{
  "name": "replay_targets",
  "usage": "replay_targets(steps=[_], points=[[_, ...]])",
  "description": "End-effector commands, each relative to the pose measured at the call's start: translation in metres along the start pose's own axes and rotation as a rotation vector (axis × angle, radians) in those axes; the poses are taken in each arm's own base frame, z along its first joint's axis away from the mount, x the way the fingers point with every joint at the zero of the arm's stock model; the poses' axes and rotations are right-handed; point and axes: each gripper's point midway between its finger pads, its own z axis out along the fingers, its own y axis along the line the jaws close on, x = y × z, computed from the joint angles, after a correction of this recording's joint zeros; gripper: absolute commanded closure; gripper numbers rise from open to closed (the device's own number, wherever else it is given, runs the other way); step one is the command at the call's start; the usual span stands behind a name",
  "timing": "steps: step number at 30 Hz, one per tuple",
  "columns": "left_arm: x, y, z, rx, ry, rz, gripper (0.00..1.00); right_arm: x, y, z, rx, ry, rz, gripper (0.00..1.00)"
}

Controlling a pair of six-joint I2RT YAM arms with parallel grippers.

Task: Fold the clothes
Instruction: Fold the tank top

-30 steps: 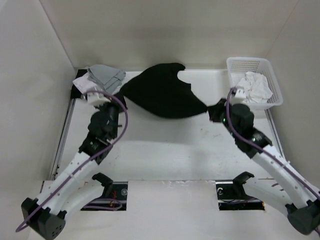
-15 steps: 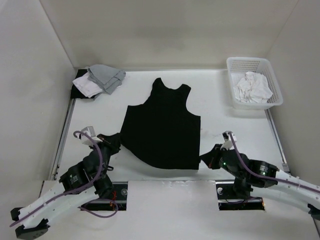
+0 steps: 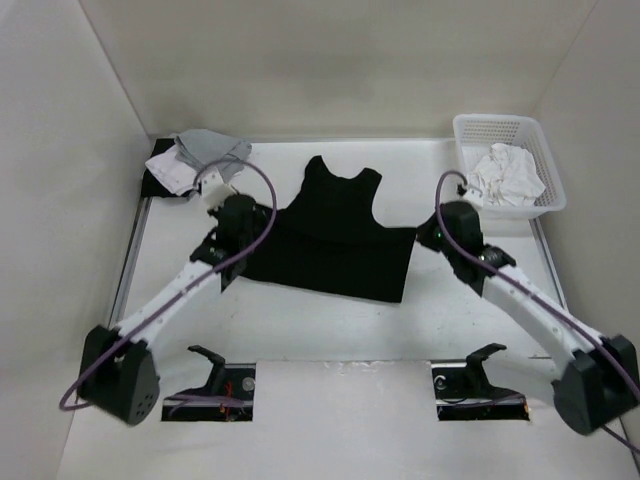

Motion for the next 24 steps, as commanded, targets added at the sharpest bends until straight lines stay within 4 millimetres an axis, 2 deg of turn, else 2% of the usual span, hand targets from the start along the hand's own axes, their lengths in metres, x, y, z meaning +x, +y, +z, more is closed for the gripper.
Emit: replay_targets(steps=[1,3,8,11,16,17,18,20,22,24], points=[[-0.067,-0.059,0.040,0.160,-0.123,-0.146,0.97,-0.069,0.043,0.032,-0.153,-0.122,0.006,1.00],[-0.070,-0.065,0.075,0.132,-0.123,-0.146,0.97,-0.089,0.040,0.059,-0.131,-0.136,0.031,1.00],[-0.056,-0.080,0.153,0.095,-0.080,-0.129,0.97,-0.127,0.042,0.127,-0.108,-0.136,0.055,1.00],[-0.050,-0.093,0.193,0.092,-0.067,-0.114,0.96,-0.141,0.037,0.163,-0.085,-0.123,0.068,1.00],[-0.028,-0.097,0.249,0.063,-0.031,-0.101,0.91,-0.147,0.034,0.220,-0.055,-0.089,0.083,0.98],[-0.023,-0.096,0.255,0.060,-0.022,-0.091,0.86,-0.145,0.035,0.226,-0.047,-0.081,0.082,0.94],[-0.019,-0.094,0.260,0.058,-0.008,-0.082,0.78,-0.145,0.034,0.232,-0.040,-0.082,0.080,0.85],[-0.020,-0.091,0.256,0.061,0.009,-0.081,0.66,-0.147,0.033,0.230,-0.018,-0.090,0.066,0.67],[-0.033,-0.091,0.234,0.085,-0.014,-0.087,0.57,-0.145,0.044,0.210,-0.031,-0.115,0.046,0.55],[-0.040,-0.093,0.195,0.132,-0.046,-0.086,0.53,-0.132,0.056,0.185,-0.047,-0.133,0.021,0.48]])
